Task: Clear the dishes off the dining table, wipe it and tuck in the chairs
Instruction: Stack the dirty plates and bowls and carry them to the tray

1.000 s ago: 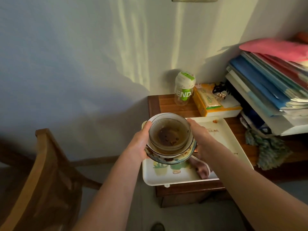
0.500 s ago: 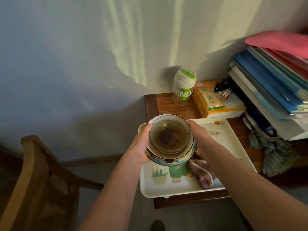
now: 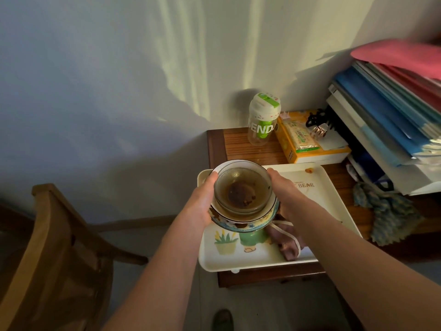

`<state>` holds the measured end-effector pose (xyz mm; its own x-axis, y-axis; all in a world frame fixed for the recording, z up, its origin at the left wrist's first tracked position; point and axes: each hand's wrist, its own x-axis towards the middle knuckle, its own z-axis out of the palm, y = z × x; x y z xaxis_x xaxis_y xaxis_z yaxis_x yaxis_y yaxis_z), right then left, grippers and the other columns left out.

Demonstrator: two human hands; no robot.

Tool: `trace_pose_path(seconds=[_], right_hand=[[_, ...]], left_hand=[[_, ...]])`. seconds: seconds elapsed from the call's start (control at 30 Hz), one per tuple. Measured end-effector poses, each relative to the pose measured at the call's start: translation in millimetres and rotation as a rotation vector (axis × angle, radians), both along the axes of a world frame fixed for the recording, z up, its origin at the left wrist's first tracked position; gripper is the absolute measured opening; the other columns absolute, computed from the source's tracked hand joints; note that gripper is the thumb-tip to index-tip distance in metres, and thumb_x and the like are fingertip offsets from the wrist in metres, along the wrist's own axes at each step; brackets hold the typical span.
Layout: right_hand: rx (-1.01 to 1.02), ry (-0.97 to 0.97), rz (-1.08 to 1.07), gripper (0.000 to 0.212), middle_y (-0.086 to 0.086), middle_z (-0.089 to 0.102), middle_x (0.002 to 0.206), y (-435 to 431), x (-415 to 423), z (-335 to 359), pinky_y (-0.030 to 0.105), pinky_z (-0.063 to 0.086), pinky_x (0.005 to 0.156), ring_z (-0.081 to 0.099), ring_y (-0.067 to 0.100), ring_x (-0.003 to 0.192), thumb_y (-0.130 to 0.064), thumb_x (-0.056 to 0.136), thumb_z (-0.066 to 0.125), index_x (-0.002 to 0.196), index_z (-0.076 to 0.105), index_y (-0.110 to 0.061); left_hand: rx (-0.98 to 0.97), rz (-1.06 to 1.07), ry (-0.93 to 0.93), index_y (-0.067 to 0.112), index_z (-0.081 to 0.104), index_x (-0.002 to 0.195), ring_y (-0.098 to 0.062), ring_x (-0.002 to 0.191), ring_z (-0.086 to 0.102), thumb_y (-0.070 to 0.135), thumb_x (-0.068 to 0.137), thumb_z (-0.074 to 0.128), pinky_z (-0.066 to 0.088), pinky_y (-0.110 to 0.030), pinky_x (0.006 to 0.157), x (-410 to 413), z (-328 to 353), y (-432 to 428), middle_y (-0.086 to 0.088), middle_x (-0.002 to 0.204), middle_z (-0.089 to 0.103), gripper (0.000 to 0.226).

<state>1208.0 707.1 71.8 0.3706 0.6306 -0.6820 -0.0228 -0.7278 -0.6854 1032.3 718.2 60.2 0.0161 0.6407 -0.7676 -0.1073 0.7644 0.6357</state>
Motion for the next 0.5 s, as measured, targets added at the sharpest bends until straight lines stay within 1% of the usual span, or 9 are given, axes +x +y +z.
trace_pose_path(seconds=[0.1,0.17,0.2,0.27,0.33,0.4,0.43,0.47,0.5], right_hand=[[-0.003,0.009,0.026,0.05,0.013,0.065,0.113,-3,0,6,0.047,0.046,0.101,0.059,0.03,0.107,-0.052,0.099,0.034,0.121,0.055,-0.013],[-0.001,0.003,0.022,0.052,0.013,0.063,0.118,-5,0,8,0.047,0.045,0.102,0.057,0.03,0.111,-0.053,0.099,0.034,0.125,0.053,-0.012],[0.003,-0.01,0.022,0.053,0.012,0.062,0.12,-6,0,10,0.046,0.045,0.101,0.056,0.03,0.111,-0.052,0.099,0.035,0.128,0.052,-0.011],[0.027,-0.033,0.01,0.052,0.011,0.059,0.12,-8,1,12,0.04,0.044,0.092,0.053,0.027,0.107,-0.047,0.099,0.039,0.133,0.05,-0.009],[0.075,-0.06,-0.001,0.043,0.01,0.057,0.112,-11,8,12,0.037,0.04,0.083,0.05,0.024,0.099,-0.035,0.1,0.042,0.13,0.049,-0.005],[0.133,-0.14,0.017,0.027,0.008,0.056,0.096,-18,17,13,0.033,0.043,0.079,0.05,0.022,0.087,-0.024,0.099,0.046,0.119,0.052,-0.006],[0.136,-0.236,0.083,0.024,0.01,0.058,0.1,-22,24,12,0.034,0.046,0.081,0.052,0.024,0.09,-0.024,0.097,0.05,0.115,0.053,-0.008],[0.099,-0.359,0.198,0.034,0.013,0.059,0.115,-27,31,10,0.038,0.047,0.089,0.053,0.027,0.103,-0.028,0.094,0.056,0.121,0.054,-0.007],[0.024,-0.476,0.332,0.052,0.014,0.052,0.133,-33,37,10,0.041,0.042,0.099,0.048,0.031,0.12,-0.035,0.09,0.062,0.132,0.049,-0.008]], left_hand=[[0.011,0.0,0.004,0.019,0.064,0.115,-0.036,0.09,0.072,0.064,0.083,0.053,0.054,-0.054,0.088,-1,5,-5,-0.016,0.095,0.076,0.055],[0.039,0.01,0.022,0.019,0.066,0.111,-0.036,0.091,0.071,0.062,0.083,0.051,0.054,-0.054,0.09,0,8,-9,-0.016,0.094,0.076,0.053],[0.058,0.019,0.032,0.019,0.066,0.111,-0.036,0.093,0.071,0.06,0.081,0.052,0.054,-0.053,0.091,0,9,-10,-0.015,0.096,0.076,0.054],[0.085,0.026,0.033,0.019,0.067,0.115,-0.035,0.095,0.071,0.058,0.077,0.055,0.053,-0.054,0.091,0,9,-11,-0.014,0.1,0.075,0.056],[0.101,0.036,0.011,0.02,0.066,0.12,-0.034,0.098,0.07,0.055,0.074,0.06,0.053,-0.054,0.091,0,6,-12,-0.014,0.107,0.073,0.058],[0.136,0.066,0.004,0.022,0.065,0.122,-0.033,0.101,0.068,0.055,0.071,0.061,0.052,-0.053,0.093,-1,6,-16,-0.012,0.112,0.071,0.061],[0.155,0.077,0.012,0.023,0.064,0.123,-0.032,0.103,0.067,0.057,0.068,0.06,0.052,-0.052,0.094,-2,7,-19,-0.01,0.114,0.07,0.065],[0.171,0.092,0.022,0.025,0.062,0.125,-0.03,0.106,0.065,0.06,0.064,0.059,0.051,-0.052,0.095,-2,7,-21,-0.009,0.117,0.068,0.071],[0.185,0.109,0.032,0.026,0.06,0.127,-0.029,0.11,0.062,0.063,0.06,0.058,0.049,-0.051,0.097,-2,8,-25,-0.007,0.121,0.066,0.077]])
